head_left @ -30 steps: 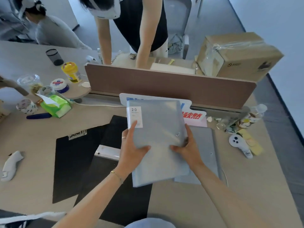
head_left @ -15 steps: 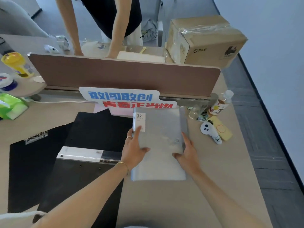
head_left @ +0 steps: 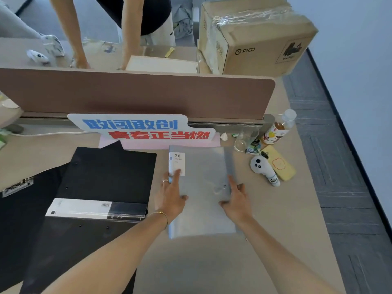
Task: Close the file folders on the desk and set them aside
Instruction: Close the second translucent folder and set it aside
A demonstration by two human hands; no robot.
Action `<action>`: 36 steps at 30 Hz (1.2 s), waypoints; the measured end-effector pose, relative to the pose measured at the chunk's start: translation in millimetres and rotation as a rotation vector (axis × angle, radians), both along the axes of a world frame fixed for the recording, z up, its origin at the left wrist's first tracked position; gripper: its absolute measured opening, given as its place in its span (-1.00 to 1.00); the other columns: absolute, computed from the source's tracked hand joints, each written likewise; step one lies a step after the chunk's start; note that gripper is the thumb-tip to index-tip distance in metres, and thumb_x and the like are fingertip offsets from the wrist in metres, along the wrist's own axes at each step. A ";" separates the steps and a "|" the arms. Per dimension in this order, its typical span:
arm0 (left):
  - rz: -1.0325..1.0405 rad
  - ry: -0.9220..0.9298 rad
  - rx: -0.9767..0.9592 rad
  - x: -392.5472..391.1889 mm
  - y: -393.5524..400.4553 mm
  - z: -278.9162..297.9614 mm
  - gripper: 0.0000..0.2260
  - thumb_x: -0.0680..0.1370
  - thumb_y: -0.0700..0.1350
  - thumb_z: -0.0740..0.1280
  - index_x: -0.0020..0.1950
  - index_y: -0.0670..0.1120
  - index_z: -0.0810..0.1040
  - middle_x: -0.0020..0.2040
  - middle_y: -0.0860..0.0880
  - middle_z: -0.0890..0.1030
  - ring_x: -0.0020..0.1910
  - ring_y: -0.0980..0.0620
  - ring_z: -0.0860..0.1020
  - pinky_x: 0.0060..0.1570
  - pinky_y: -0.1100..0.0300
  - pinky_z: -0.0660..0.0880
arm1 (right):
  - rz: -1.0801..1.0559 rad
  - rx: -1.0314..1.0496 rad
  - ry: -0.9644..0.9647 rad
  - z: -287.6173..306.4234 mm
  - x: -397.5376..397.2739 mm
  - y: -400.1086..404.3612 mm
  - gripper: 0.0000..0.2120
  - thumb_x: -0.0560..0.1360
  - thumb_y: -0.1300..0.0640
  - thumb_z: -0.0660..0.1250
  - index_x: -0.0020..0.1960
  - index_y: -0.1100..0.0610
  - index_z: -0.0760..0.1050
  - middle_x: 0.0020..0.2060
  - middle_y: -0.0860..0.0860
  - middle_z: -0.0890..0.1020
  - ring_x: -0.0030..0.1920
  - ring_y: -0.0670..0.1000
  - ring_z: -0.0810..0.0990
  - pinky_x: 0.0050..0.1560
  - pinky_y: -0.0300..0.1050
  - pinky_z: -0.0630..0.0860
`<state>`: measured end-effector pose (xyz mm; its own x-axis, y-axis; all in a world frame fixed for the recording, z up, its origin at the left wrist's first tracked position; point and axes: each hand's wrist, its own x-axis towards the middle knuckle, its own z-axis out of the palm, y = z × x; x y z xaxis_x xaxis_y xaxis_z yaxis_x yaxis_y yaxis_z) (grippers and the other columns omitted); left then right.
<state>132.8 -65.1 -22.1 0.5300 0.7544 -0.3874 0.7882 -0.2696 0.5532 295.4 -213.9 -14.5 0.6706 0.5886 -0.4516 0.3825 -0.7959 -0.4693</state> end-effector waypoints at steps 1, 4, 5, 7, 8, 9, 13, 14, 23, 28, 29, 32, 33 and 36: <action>-0.009 0.010 0.009 0.9 -0.1 -2.9 -0.16 0.49 -0.15 0.53 0.61 0.13 0.10 0.56 -0.09 0.15 0.37 -0.16 0.39 0.23 -0.02 0.53 | -0.007 -0.019 0.003 -2.2 0.6 0.2 -0.14 0.40 0.12 0.44 0.58 -0.08 0.07 0.21 0.07 0.32 0.21 0.19 0.42 0.21 0.01 0.44; -0.029 0.057 0.038 2.4 0.3 -10.4 -0.19 0.49 -0.15 0.52 0.59 0.12 0.12 0.56 -0.12 0.17 0.39 -0.19 0.36 0.24 -0.07 0.51 | -0.008 -0.031 0.007 -8.4 0.3 0.2 -0.37 0.43 0.14 0.37 0.47 -0.02 0.29 0.34 0.10 0.26 0.33 0.20 0.32 0.29 -0.02 0.36; -0.034 0.078 0.050 2.2 0.4 -13.1 -0.20 0.49 -0.13 0.51 0.58 0.13 0.11 0.57 -0.12 0.18 0.39 -0.21 0.37 0.22 -0.09 0.52 | -0.004 -0.024 -0.001 -10.6 -0.2 0.5 -0.41 0.43 0.15 0.35 0.44 -0.02 0.33 0.36 0.10 0.26 0.34 0.21 0.31 0.30 -0.02 0.35; -0.028 0.101 0.047 1.1 1.4 -18.7 -0.19 0.50 -0.10 0.50 0.58 0.15 0.07 0.60 -0.12 0.19 0.37 -0.22 0.41 0.21 -0.12 0.54 | -0.004 -0.014 -0.002 -12.5 -1.1 1.8 -0.44 0.45 0.15 0.32 0.43 -0.02 0.35 0.37 0.10 0.29 0.34 0.22 0.32 0.33 0.02 0.34; -0.027 0.104 0.040 0.6 1.8 -20.9 -0.19 0.51 -0.08 0.50 0.59 0.16 0.05 0.61 -0.11 0.19 0.36 -0.21 0.44 0.20 -0.11 0.56 | 0.000 -0.010 0.001 -13.6 -1.2 2.2 -0.43 0.45 0.16 0.32 0.45 -0.01 0.34 0.38 0.10 0.30 0.33 0.23 0.32 0.33 0.03 0.34; -0.032 0.104 0.038 0.2 1.9 -22.5 -0.18 0.51 -0.06 0.49 0.59 0.17 0.04 0.62 -0.09 0.20 0.33 -0.20 0.47 0.18 -0.10 0.59 | 0.004 -0.008 0.003 -13.7 -0.9 2.8 -0.43 0.46 0.16 0.31 0.46 -0.01 0.32 0.38 0.09 0.31 0.33 0.22 0.32 0.32 0.04 0.34; -0.063 0.110 0.045 2.0 3.0 -25.0 -0.19 0.53 -0.03 0.48 0.60 0.16 0.03 0.62 -0.06 0.23 0.30 -0.15 0.51 0.13 -0.07 0.63 | -0.003 -0.026 -0.010 -15.7 2.7 2.3 -0.37 0.47 0.16 0.29 0.51 -0.01 0.24 0.41 0.10 0.33 0.34 0.21 0.31 0.34 0.06 0.33; -0.063 0.109 0.041 2.9 3.1 -25.4 -0.19 0.53 -0.03 0.48 0.61 0.15 0.03 0.62 -0.06 0.24 0.30 -0.15 0.51 0.14 -0.07 0.62 | -0.008 -0.029 -0.010 -16.3 3.2 2.2 -0.36 0.47 0.15 0.29 0.52 -0.01 0.21 0.41 0.10 0.33 0.34 0.21 0.31 0.34 0.06 0.33; -0.005 0.031 -0.078 10.3 6.6 -32.9 -0.22 0.54 -0.08 0.41 0.59 0.18 -0.01 0.60 -0.06 0.21 0.43 -0.17 0.34 0.31 -0.19 0.51 | 0.002 -0.052 -0.015 -19.6 7.7 3.8 -0.24 0.47 0.11 0.28 0.59 -0.03 0.05 0.40 0.09 0.33 0.29 0.22 0.33 0.33 0.05 0.33; 0.008 -0.007 -0.099 11.6 6.3 -33.0 -0.29 0.60 -0.13 0.31 0.62 0.15 -0.01 0.61 -0.06 0.17 0.44 -0.15 0.32 0.28 -0.17 0.52 | 0.030 -0.098 -0.039 -20.4 6.4 5.0 -0.22 0.47 0.09 0.28 0.60 -0.02 0.00 0.44 0.10 0.28 0.32 0.23 0.32 0.34 0.07 0.33; 0.011 -0.009 -0.092 11.3 6.2 -32.4 -0.30 0.61 -0.13 0.31 0.63 0.13 0.00 0.62 -0.06 0.17 0.45 -0.15 0.32 0.29 -0.16 0.52 | 0.033 -0.106 -0.051 -19.5 5.2 4.9 -0.22 0.48 0.09 0.28 0.60 -0.01 0.00 0.46 0.11 0.27 0.33 0.24 0.31 0.34 0.08 0.33; 0.016 0.014 -0.035 8.5 6.7 -27.2 -0.34 0.64 -0.10 0.28 0.64 0.12 -0.01 0.66 -0.07 0.12 0.54 -0.17 0.25 0.42 -0.18 0.41 | 0.031 -0.096 -0.081 -15.1 1.1 5.7 -0.25 0.49 0.10 0.28 0.59 0.02 0.03 0.50 0.13 0.21 0.42 0.23 0.25 0.39 0.10 0.31; 0.008 0.022 -0.006 7.3 7.4 -24.4 -0.35 0.65 -0.07 0.27 0.64 0.12 -0.01 0.66 -0.07 0.11 0.57 -0.17 0.21 0.47 -0.18 0.34 | 0.034 -0.081 -0.092 -12.6 -0.5 7.0 -0.26 0.50 0.10 0.28 0.59 0.02 0.03 0.52 0.14 0.19 0.45 0.23 0.22 0.42 0.11 0.28; -0.074 0.049 0.099 1.5 10.7 -10.1 -0.37 0.67 0.01 0.24 0.65 0.12 -0.03 0.67 -0.06 0.08 0.62 -0.18 0.14 0.55 -0.15 0.19 | 0.070 -0.009 -0.124 -2.7 -6.4 14.5 -0.28 0.51 0.13 0.27 0.59 0.02 0.04 0.56 0.17 0.15 0.53 0.22 0.12 0.49 0.12 0.19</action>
